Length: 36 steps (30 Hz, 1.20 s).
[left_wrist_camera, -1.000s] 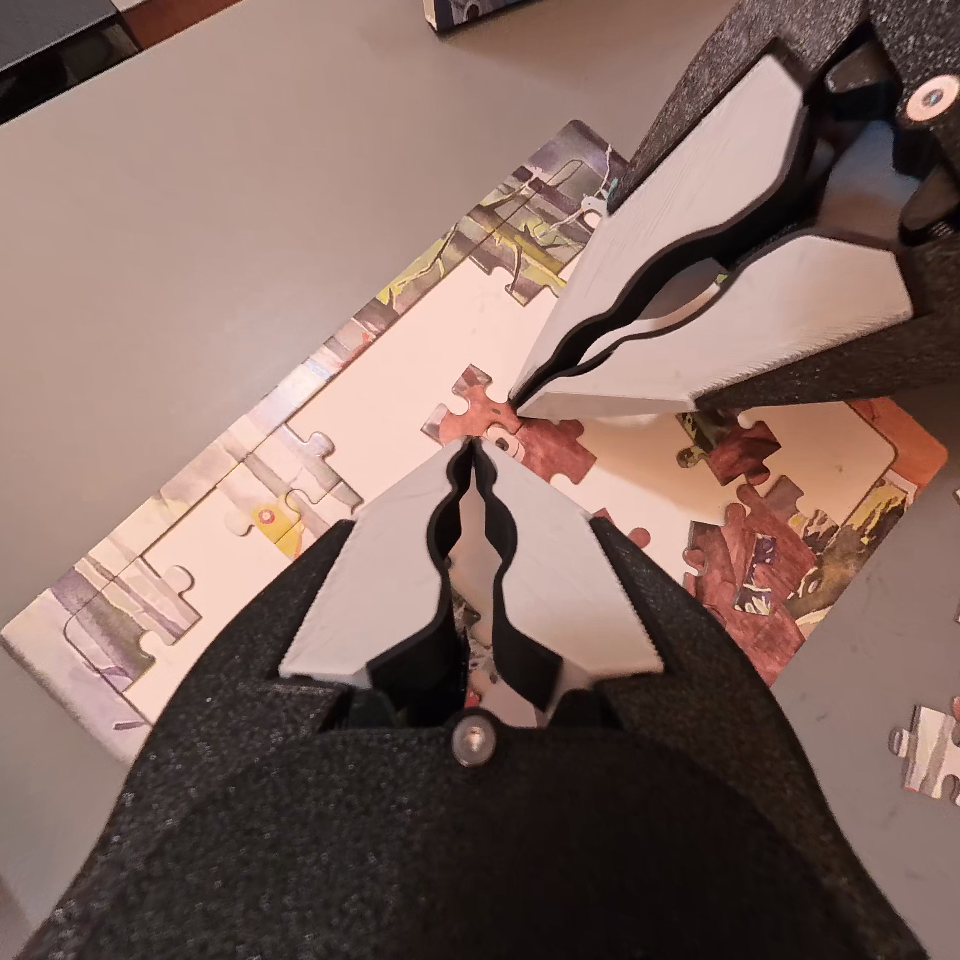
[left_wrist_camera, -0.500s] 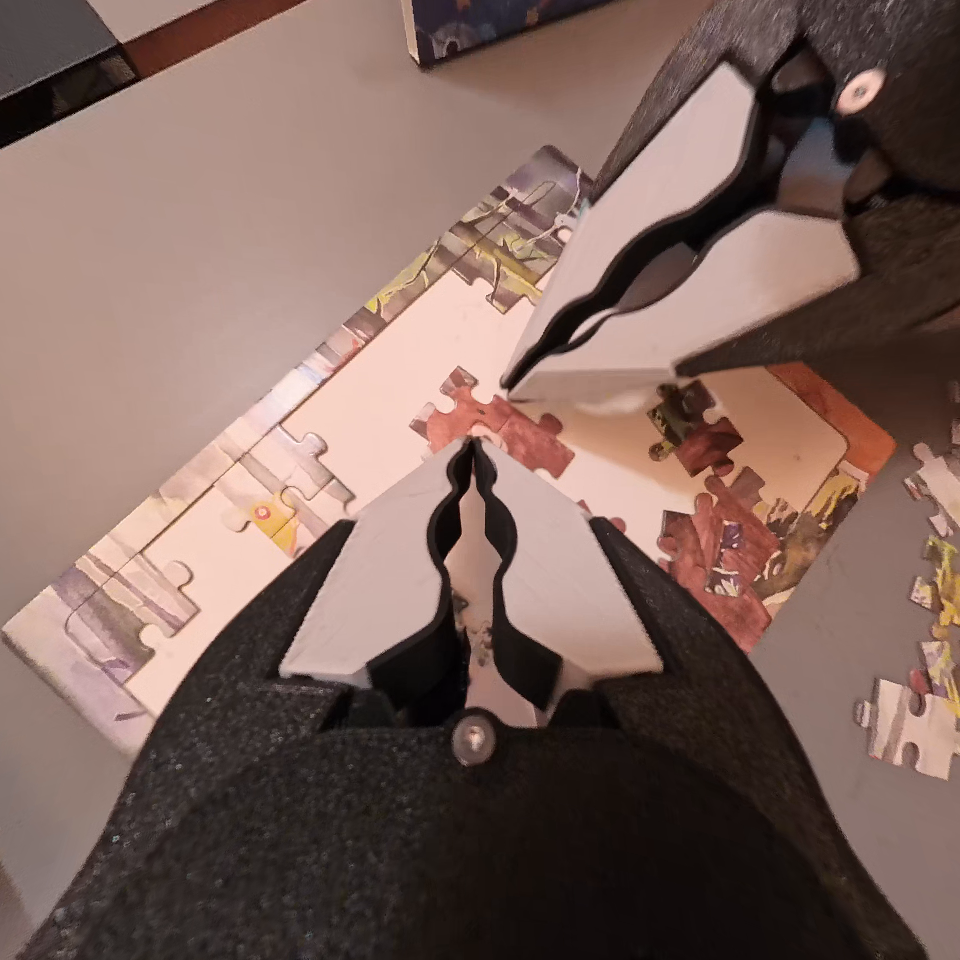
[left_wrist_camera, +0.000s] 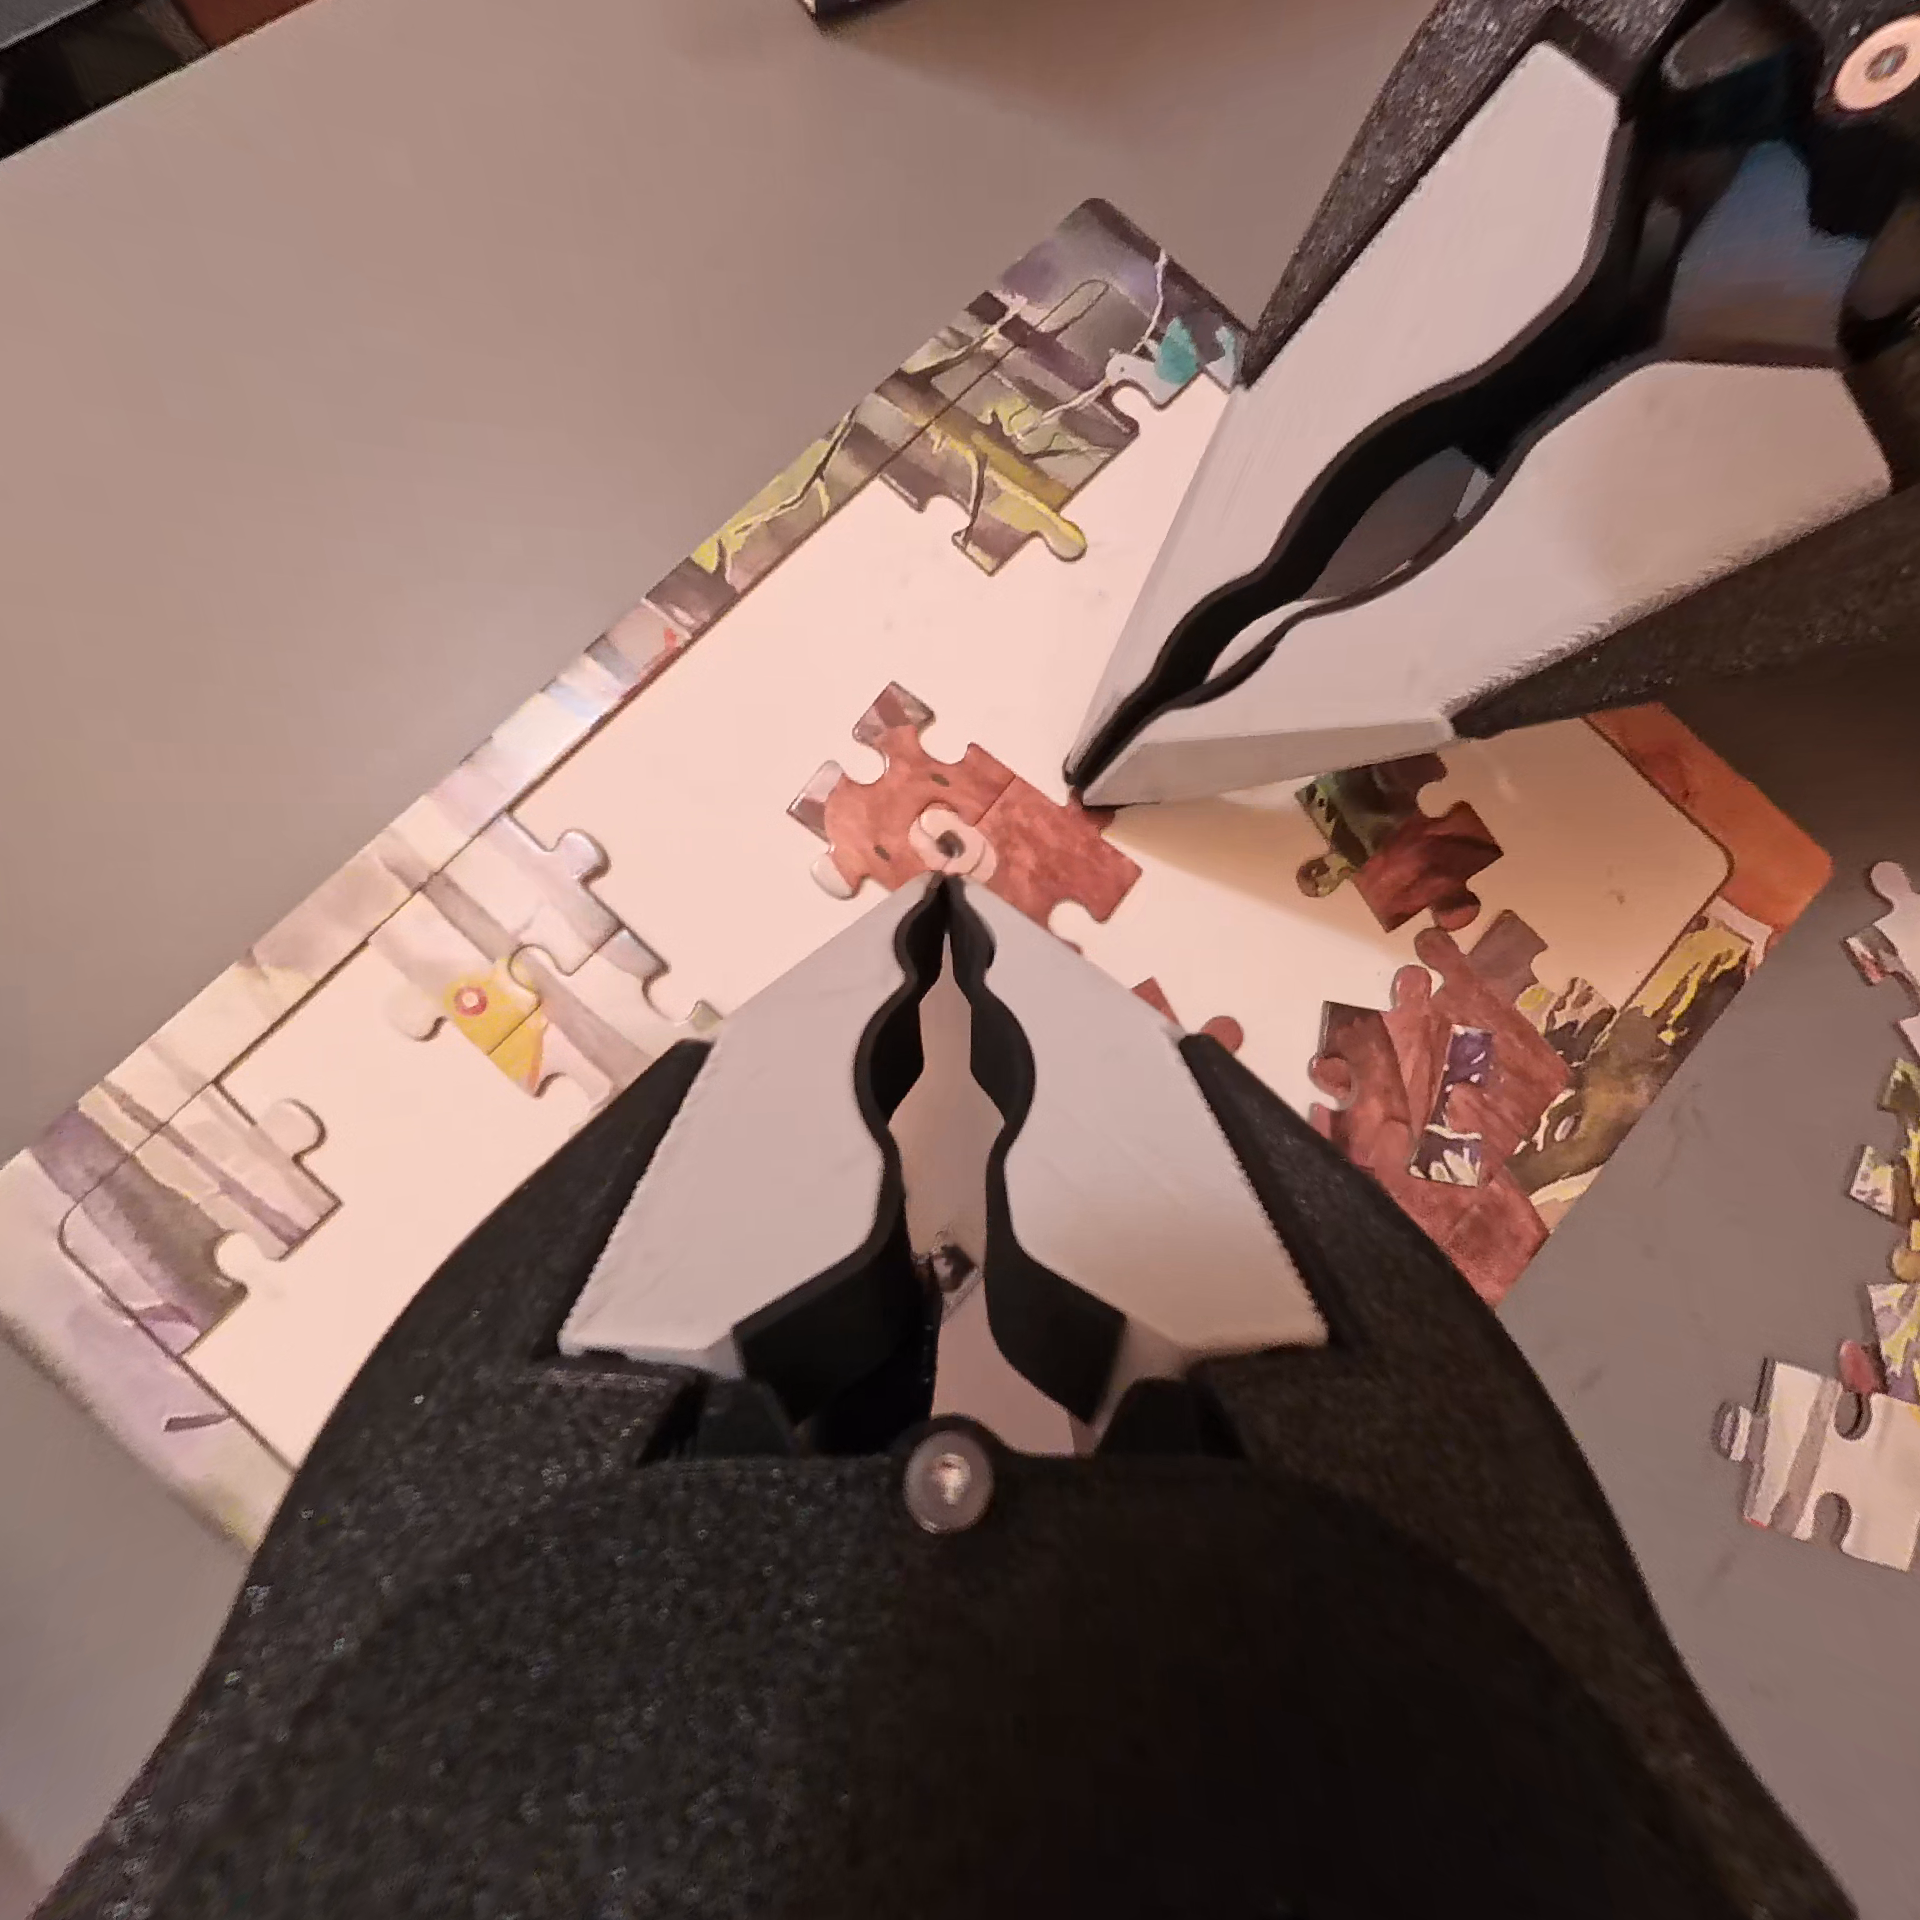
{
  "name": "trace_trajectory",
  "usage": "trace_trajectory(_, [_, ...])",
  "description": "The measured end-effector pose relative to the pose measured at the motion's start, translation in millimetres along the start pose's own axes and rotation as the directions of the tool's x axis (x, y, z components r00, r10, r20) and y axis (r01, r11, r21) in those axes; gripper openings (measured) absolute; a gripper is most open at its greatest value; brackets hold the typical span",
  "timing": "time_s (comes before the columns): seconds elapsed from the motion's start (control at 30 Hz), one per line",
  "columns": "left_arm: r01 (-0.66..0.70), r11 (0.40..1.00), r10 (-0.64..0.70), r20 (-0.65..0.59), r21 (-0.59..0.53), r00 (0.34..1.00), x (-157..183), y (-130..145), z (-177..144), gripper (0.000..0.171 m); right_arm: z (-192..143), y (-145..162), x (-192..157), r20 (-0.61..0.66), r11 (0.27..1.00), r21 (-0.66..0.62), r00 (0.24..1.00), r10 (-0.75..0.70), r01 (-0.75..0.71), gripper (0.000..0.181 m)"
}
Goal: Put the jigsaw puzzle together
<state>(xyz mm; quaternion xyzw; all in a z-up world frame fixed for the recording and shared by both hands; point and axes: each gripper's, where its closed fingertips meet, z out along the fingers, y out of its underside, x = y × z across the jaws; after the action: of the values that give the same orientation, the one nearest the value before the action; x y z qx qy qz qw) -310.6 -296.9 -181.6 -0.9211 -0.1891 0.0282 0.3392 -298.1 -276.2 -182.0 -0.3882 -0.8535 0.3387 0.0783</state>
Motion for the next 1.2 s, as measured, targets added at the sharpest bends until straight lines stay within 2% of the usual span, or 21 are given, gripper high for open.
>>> trace_trajectory(0.2, [-0.002, 1.000, 0.002, 0.013, 0.003, 1.000, 0.6, -2.9, 1.3, 0.000, -5.3, 4.6, -1.7, 0.012, 1.000, -0.023, 1.000, -0.002, 0.002, 0.000])
trace_trajectory(0.37, [0.023, 1.000, -0.022, 0.034, -0.008, 0.999, -6.8, 6.0, -2.8, 0.000, -5.3, -0.2, 2.0, -0.018, 1.000, -0.002, 1.000, -0.005, 0.005, 0.000])
trace_trajectory(0.6, [0.017, 1.000, -0.017, 0.038, 0.000, 0.999, -2.5, 3.4, 0.2, 0.000, 0.2, -0.8, 5.2, -0.064, 1.000, -0.005, 0.998, -0.019, 0.019, 0.000])
trace_trajectory(0.8, [0.021, 1.000, -0.021, 0.019, 0.003, 1.000, 3.2, -2.3, 4.3, 0.000, -7.5, 9.2, -0.5, -0.006, 0.999, -0.042, 1.000, 0.006, -0.006, 0.000])
trace_trajectory(0.93, [0.017, 1.000, -0.017, -0.015, 0.003, 1.000, 13.9, -3.8, 6.2, 0.000, -11.1, 11.2, 1.7, -0.014, 0.999, -0.042, 1.000, 0.011, -0.011, 0.000])
trace_trajectory(1.2, [0.013, 1.000, -0.013, 0.001, 0.003, 1.000, 14.8, -2.9, 6.2, 0.000, -11.1, 13.0, -5.5, 0.024, 0.999, -0.049, 0.999, 0.022, -0.021, 0.000])
